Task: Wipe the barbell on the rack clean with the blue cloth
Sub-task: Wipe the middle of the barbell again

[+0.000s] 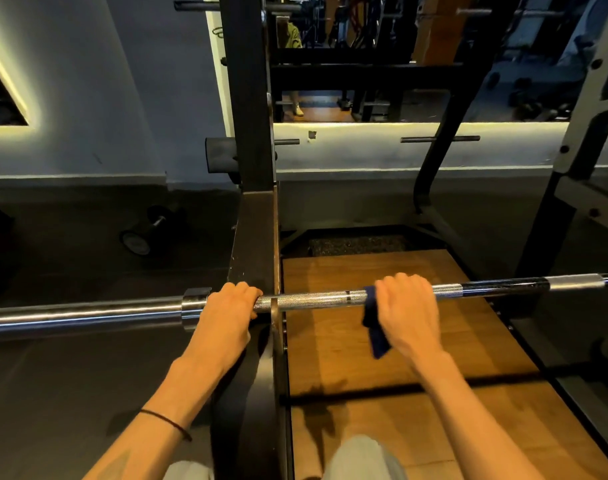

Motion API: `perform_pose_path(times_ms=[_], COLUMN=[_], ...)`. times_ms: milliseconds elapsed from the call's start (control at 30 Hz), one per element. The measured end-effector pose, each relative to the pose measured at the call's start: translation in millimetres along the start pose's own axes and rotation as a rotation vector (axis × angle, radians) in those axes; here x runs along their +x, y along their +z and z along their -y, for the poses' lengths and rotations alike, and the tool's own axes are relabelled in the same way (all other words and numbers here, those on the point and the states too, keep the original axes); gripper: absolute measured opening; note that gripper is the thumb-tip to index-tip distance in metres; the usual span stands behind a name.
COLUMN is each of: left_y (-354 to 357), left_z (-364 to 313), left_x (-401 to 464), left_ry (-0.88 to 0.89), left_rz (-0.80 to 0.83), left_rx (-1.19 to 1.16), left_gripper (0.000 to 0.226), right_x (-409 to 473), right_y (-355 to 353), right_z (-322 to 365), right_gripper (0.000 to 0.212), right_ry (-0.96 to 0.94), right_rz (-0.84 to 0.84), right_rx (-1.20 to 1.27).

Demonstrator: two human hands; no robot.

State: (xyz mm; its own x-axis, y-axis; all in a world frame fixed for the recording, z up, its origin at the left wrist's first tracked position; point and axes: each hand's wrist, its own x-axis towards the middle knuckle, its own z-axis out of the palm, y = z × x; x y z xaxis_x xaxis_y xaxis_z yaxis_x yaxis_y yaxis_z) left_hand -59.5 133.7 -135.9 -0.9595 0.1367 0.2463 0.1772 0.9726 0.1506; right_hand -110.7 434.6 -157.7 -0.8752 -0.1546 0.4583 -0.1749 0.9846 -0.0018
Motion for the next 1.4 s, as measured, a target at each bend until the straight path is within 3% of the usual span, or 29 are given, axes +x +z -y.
perform_pose_path(times_ms=[133,233,467,633,767,867,967,1100,1200,1267,1400], left_y=[-1,2,11,14,3,-6,-6,2,5,10,26], left_z=[4,4,5,6,7,10,12,6,-1,-4,-3], left_x=[4,3,-1,-3,10,22,25,21,22,17,1], left_ry=[0.022,0.034,0.05,0.056,0.095,0.159,0.153,0.081,0.014,-0.006,0.004], left_rz=[0.032,0.007,-0.105,-0.185,-0.079,0.017,0.079,0.113,0.062,0.014,-0.165], left_rx=[-0.036,0.001,0.104,0.114,0.198,0.209,0.172,0.113,0.09,0.107,-0.046], left_gripper=[0.039,0.038,0.048,0.043,0.04,0.04,0.041,0.024,0.014,0.012,0.02], right_x=[-3,-2,-3,1,-5,-4,7,11,10,8,0], right_y=[10,10,-12,-8,-7,3,11,3,-5,-1,8], right_z=[-9,23,144,78,2,9,35,95,136,135,100], right_gripper=[0.03,0.038,0.02,0.026,0.031,0.038,0.038,0.04,0.026,0.023,0.037], right_ry=[0.209,0.289,-0.118,-0.313,-0.143,0.051,0.207,0.046,-0.147,-0.221,-0.166], right_rz=[-0.049,-0.05,0.065,0.084,-0.011,-0.045,0.056,0.11,0.138,0.128,0.028], right_rx=[0.059,0.056,0.133,0.041,-0.034,0.003,0.039,0.107,0.122,0.159,0.309])
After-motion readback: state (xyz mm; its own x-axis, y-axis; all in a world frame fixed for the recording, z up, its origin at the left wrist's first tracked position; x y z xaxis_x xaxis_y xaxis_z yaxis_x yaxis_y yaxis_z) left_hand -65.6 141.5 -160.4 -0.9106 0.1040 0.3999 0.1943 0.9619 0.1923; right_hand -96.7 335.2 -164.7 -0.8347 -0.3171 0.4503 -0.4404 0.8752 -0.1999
